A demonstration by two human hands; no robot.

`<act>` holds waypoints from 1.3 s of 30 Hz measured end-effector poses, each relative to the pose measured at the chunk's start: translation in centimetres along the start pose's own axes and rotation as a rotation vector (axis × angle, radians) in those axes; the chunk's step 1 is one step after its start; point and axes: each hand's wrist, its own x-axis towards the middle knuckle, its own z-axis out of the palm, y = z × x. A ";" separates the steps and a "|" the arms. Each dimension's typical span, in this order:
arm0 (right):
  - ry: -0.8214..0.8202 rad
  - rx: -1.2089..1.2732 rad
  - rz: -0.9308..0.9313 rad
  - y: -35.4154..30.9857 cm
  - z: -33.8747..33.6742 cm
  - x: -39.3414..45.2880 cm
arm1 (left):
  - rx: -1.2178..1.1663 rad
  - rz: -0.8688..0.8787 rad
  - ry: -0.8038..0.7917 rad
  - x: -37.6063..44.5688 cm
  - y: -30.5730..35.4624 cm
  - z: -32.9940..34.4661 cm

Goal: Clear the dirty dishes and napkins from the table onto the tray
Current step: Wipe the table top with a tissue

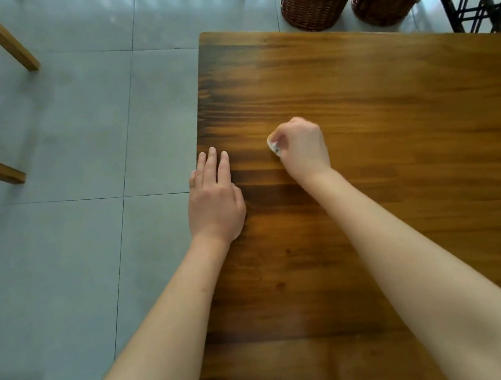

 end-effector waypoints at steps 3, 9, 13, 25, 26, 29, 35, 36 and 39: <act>0.057 0.017 0.110 -0.4 0.2 1.1 | -0.001 0.011 0.010 0.0 -0.1 0.1; 0.033 0.021 -0.026 -1.0 0.6 -4.2 | -0.007 0.009 0.016 0.2 -0.1 0.2; -0.023 0.042 -0.005 -0.8 0.0 -5.7 | 0.003 0.013 -0.003 0.0 -0.1 0.2; -0.111 0.132 0.140 -0.9 -2.3 -15.7 | -0.040 -0.055 -0.021 -9.9 -0.1 -1.2; -0.097 0.141 0.154 -0.9 -2.0 -16.4 | -0.039 -0.070 -0.011 -11.4 -0.1 -1.1; -0.055 0.171 0.194 -1.2 -1.3 -16.8 | -0.015 -0.104 0.001 -15.1 -0.4 -0.9; -0.079 0.127 0.070 -3.0 -0.1 -19.0 | -0.018 -0.099 0.024 -16.9 -0.6 -0.8; -0.101 0.109 0.014 -3.0 -0.1 -20.2 | -0.022 -0.101 0.028 -16.9 -0.6 -0.8; -0.116 0.080 -0.087 -1.9 -0.7 -22.7 | -0.031 -0.103 0.036 -16.9 -0.6 -0.9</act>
